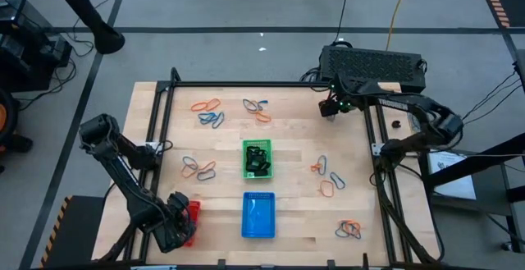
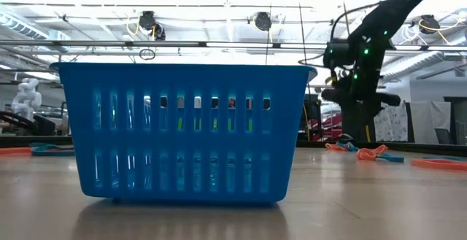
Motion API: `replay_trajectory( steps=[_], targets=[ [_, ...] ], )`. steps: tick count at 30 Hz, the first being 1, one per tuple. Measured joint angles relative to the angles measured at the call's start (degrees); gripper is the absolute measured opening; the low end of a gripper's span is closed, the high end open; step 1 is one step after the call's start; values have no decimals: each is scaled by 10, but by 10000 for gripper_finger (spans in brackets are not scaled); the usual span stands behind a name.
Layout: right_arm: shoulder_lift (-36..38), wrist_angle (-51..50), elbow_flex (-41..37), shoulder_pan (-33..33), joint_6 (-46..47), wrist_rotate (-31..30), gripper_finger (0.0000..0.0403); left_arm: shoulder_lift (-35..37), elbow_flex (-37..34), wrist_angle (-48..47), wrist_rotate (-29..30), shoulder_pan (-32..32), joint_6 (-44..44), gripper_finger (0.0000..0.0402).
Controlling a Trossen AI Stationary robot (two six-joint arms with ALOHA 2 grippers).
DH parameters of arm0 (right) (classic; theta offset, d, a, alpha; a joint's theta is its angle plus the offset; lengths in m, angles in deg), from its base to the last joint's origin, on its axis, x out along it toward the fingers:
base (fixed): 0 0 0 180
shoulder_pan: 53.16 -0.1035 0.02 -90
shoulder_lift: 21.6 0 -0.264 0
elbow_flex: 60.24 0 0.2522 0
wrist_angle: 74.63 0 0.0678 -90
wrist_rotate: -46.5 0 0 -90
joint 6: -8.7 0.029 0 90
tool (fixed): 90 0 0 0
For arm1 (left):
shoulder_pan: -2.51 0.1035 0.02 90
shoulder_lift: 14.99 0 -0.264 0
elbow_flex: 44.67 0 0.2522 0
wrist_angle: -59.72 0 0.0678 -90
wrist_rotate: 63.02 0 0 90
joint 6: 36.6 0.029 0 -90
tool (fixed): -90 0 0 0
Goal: Sort rubber bands into baskets
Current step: Put the blue rubberband into the red bin
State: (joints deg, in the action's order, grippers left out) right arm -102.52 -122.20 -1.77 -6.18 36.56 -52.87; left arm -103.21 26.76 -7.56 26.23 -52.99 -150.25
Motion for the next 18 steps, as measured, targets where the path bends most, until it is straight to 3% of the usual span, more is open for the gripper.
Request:
replay_trajectory(
  steps=[7, 13, 18],
  targets=[
    [-80, 27, 0, 1, -5, 7, 164, 0, 0, -1, -104, 9, -1, 170],
    [-109, 16, 3, -2, -22, 8, 159, 0, 4, 3, -125, 8, -1, 179],
    [-106, 15, 2, -2, -33, 23, 94, 0, 4, 1, -123, 8, 0, 180]
  ],
)
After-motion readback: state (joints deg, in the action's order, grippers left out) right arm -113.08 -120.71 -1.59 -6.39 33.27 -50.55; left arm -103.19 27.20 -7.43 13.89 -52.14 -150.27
